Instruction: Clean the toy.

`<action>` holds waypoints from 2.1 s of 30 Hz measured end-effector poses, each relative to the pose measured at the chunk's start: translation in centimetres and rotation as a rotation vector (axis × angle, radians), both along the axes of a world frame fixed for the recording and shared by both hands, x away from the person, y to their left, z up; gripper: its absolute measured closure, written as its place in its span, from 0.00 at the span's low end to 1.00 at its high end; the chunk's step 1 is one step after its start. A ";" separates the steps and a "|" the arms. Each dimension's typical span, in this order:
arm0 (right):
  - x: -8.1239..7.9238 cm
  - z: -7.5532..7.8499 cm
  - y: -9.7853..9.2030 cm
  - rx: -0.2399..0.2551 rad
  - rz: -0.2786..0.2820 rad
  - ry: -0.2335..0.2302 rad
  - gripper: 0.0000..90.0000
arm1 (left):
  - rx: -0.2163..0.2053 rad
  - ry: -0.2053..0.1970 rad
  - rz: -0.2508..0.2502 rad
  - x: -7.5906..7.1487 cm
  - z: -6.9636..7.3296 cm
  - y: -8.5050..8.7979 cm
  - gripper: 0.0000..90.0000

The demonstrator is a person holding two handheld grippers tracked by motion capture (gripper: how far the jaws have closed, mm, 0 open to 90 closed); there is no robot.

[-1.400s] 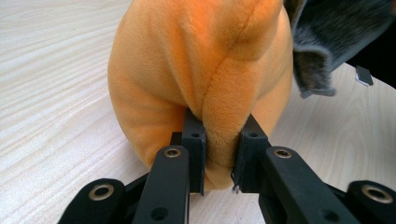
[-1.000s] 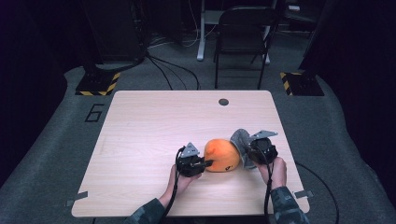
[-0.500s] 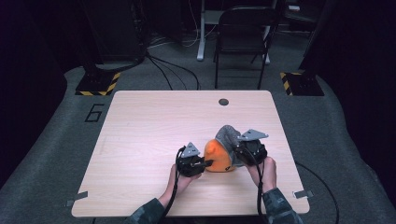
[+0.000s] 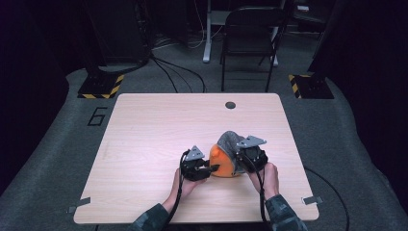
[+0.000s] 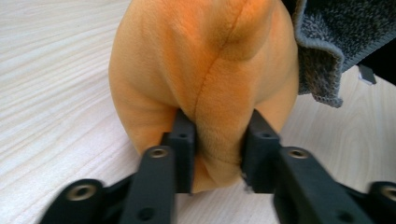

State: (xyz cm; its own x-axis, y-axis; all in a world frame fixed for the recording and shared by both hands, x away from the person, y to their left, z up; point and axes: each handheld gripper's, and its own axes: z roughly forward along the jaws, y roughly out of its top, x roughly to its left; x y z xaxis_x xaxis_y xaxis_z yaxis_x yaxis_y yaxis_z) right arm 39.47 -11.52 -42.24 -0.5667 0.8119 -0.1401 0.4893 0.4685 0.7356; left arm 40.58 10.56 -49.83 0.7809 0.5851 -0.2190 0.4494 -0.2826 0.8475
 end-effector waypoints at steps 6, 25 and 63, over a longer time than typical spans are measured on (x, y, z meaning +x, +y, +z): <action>0.2 -0.3 -0.3 0.007 0.005 0.009 0.87 | -0.004 0.003 -0.014 0.1 0.3 0.5 0.41; 0.4 -0.6 -0.7 0.010 0.003 0.026 0.87 | 0.057 0.016 -0.051 1.4 -1.9 2.0 0.16; 2.2 -2.3 -9.4 0.014 -0.272 0.102 0.87 | 0.020 -0.116 -0.099 0.7 -2.4 0.9 0.80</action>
State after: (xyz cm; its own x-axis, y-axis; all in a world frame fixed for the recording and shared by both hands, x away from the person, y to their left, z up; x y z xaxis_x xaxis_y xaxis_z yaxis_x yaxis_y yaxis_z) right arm 41.68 -20.97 -44.58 -0.3385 0.9374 -0.0816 0.6671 0.3002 0.6818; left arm 41.28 11.47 -52.25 0.8545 0.5071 -0.1127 0.3175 -0.3380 0.8860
